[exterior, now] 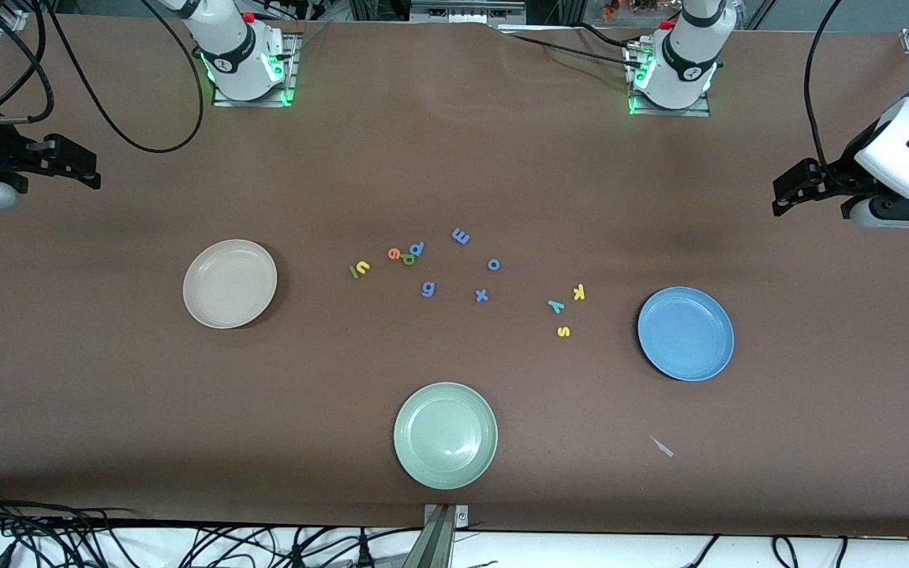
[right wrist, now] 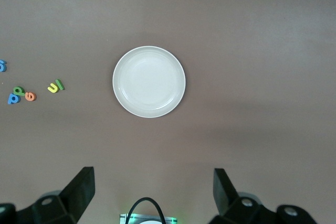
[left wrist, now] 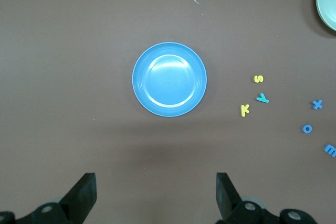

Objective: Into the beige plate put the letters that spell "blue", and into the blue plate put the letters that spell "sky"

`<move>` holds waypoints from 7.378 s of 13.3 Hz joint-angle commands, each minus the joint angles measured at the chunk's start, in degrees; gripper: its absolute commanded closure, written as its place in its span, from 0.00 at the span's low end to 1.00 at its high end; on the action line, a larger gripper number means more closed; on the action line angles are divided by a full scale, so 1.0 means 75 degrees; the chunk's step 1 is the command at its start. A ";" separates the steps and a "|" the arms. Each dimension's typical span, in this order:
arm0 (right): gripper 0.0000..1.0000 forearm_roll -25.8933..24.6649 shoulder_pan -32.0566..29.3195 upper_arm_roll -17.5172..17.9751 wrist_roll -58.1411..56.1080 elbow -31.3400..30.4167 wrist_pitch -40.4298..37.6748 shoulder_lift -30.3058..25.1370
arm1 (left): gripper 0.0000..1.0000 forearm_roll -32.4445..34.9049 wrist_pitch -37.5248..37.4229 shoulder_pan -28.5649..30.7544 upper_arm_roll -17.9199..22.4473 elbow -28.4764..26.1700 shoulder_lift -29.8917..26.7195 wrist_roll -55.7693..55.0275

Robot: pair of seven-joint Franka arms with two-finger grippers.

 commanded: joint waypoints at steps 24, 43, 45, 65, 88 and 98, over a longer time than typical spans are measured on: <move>0.00 0.0113 -0.0050 -0.0005 -0.0067 0.0128 -0.0083 0.0030 | 0.00 -0.0330 -0.0137 0.0022 0.0022 0.0189 0.0081 0.0077; 0.00 0.0020 -0.0062 -0.0005 0.0004 0.0186 -0.0025 0.0182 | 0.00 -0.0331 0.0108 -0.1314 -0.0247 0.2111 0.3713 -0.1947; 0.00 -0.0039 -0.0015 0.0018 -0.0008 0.0186 -0.0025 0.0230 | 0.00 -0.0366 0.0541 -0.1442 -0.0259 0.2112 0.3948 -0.2732; 0.00 0.0324 0.1661 0.1247 0.4864 -0.2987 0.6078 0.2502 | 0.37 -0.0284 0.4715 -0.2041 -0.0611 -0.1474 0.4594 -0.1880; 0.02 -0.2135 0.1766 0.1811 0.6472 -0.3951 0.8952 0.3897 | 1.00 0.0709 0.4057 -0.0086 -0.0517 -0.0853 0.4229 0.0181; 0.02 -0.2383 0.1755 0.1811 0.6508 -0.4184 0.8952 0.3758 | 0.00 0.0606 0.3731 -0.0422 -0.0821 -0.0022 0.4359 -0.1019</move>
